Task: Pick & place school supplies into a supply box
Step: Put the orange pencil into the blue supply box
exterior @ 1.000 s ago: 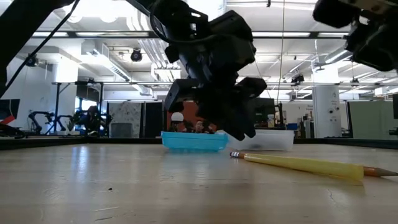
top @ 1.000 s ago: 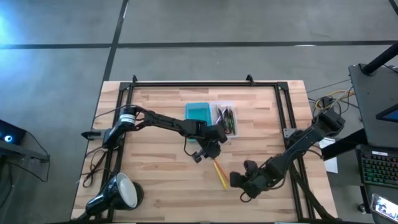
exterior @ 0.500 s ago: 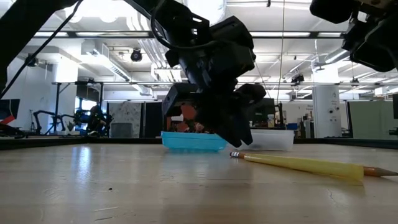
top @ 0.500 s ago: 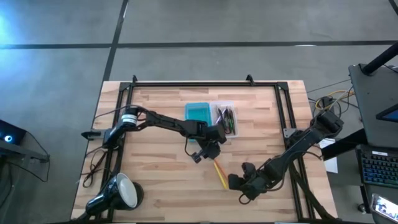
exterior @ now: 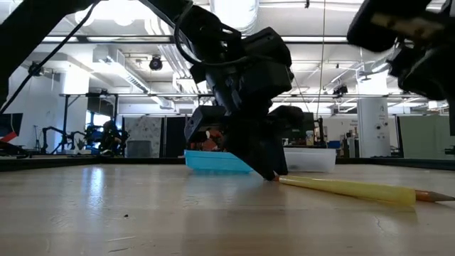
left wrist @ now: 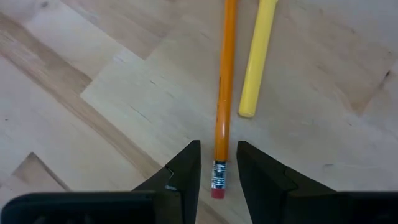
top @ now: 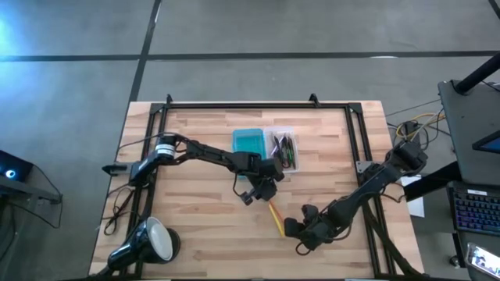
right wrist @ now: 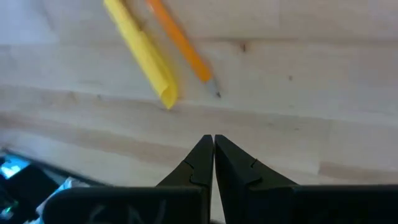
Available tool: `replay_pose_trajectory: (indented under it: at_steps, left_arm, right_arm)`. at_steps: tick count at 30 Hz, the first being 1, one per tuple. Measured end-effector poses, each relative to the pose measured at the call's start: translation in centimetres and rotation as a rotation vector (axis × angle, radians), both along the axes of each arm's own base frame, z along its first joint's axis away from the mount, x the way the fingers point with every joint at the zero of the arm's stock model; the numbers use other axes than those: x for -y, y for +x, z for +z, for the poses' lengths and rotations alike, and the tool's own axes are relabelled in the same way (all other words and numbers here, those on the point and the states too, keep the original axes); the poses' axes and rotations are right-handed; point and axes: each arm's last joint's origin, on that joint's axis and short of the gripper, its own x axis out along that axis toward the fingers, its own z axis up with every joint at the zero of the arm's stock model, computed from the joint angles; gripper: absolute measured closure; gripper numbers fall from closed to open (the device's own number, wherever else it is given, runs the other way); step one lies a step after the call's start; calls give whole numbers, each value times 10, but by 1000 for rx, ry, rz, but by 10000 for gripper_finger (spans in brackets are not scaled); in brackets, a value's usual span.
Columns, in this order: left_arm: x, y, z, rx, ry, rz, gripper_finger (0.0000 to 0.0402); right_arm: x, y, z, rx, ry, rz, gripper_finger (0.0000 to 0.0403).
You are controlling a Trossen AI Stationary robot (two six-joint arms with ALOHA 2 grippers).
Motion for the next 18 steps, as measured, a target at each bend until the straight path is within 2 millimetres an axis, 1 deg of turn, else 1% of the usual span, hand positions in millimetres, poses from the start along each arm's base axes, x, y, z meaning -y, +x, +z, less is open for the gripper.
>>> replay_pose_trajectory:
  at_steps: [9,18]
  left_arm:
    - [0,0,0,-2,-3,7,312]
    - [0,0,0,-9,-10,20,312]
  right_arm:
    - [4,11,-10,10,-1,-27,394]
    - [4,12,-19,-15,-16,-30,394]
